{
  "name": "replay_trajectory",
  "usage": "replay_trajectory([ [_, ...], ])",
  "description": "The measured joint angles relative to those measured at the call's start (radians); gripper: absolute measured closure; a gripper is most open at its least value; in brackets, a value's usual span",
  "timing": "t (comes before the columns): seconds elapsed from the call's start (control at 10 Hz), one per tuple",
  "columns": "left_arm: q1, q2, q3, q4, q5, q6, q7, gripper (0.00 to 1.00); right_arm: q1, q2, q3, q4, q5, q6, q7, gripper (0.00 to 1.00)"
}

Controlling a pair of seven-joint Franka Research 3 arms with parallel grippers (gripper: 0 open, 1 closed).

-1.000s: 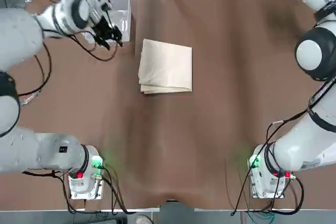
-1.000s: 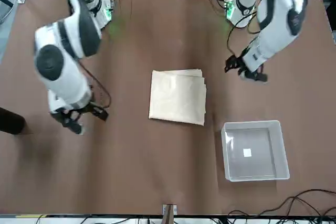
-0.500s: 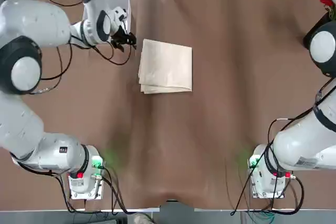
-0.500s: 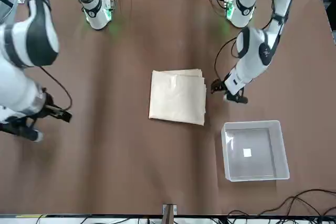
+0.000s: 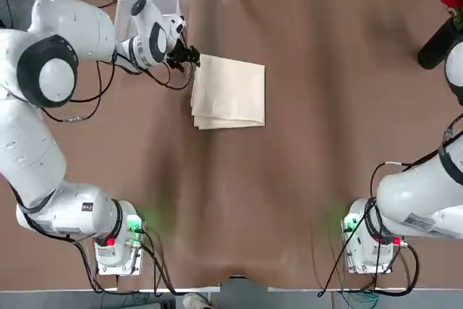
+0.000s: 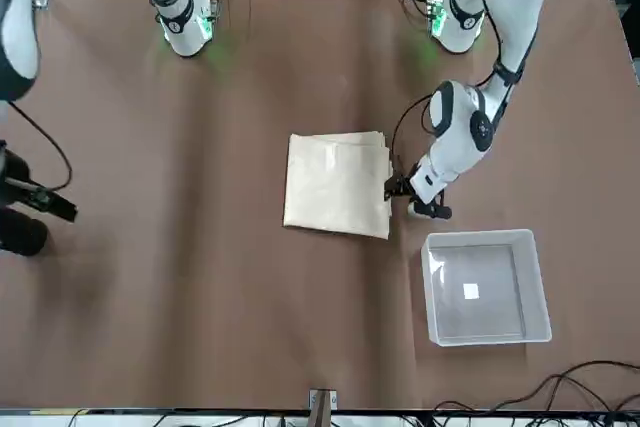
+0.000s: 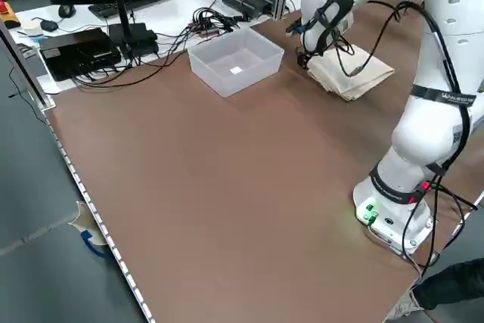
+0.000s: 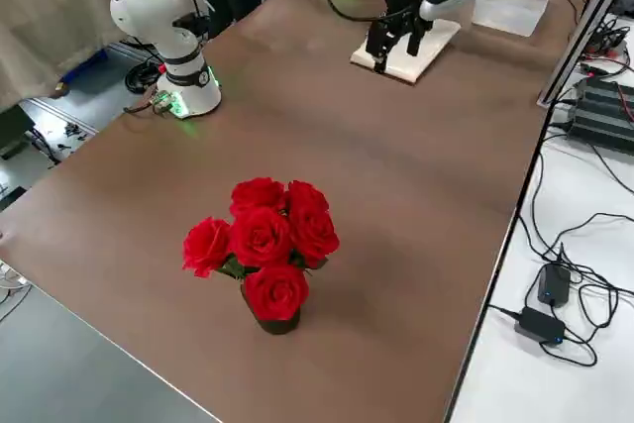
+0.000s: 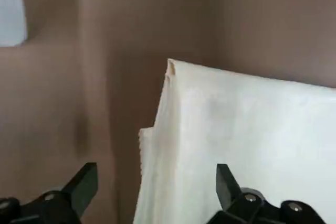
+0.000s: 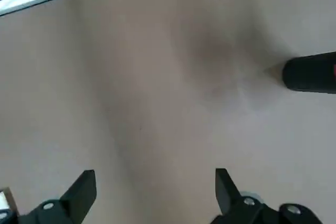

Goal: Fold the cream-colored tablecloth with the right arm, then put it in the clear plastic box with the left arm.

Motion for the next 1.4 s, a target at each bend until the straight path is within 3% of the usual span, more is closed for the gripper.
replay_trajectory([
  [0.1,-0.003,0.03,-0.017,0.001,-0.003,0.014,-0.011,0.01,-0.015,-0.011,-0.014,0.0,0.003,0.0,-0.073,0.0],
  [0.2,-0.01,0.059,-0.022,0.001,-0.003,0.025,-0.019,0.0,0.002,-0.025,-0.062,0.0,0.012,0.0,-0.128,0.0],
  [0.4,-0.012,0.102,-0.021,0.002,-0.003,0.037,-0.018,0.0,0.093,-0.066,-0.214,-0.002,0.094,-0.003,-0.217,0.0],
  [0.6,-0.008,0.109,-0.021,0.005,-0.003,0.039,-0.016,0.0,0.15,-0.126,-0.316,-0.024,0.125,-0.038,-0.308,0.0],
  [0.7,-0.008,0.11,-0.021,0.006,-0.003,0.039,-0.016,0.0,0.173,-0.159,-0.337,-0.046,0.126,-0.056,-0.317,0.0],
  [1.2,-0.013,0.171,-0.038,0.042,-0.003,0.06,-0.018,0.03,0.241,-0.256,-0.358,-0.138,0.138,-0.117,-0.319,0.0],
  [1.4,-0.014,0.184,-0.053,0.056,-0.003,0.073,-0.02,0.15,0.251,-0.257,-0.362,-0.149,0.138,-0.117,-0.319,0.0],
])
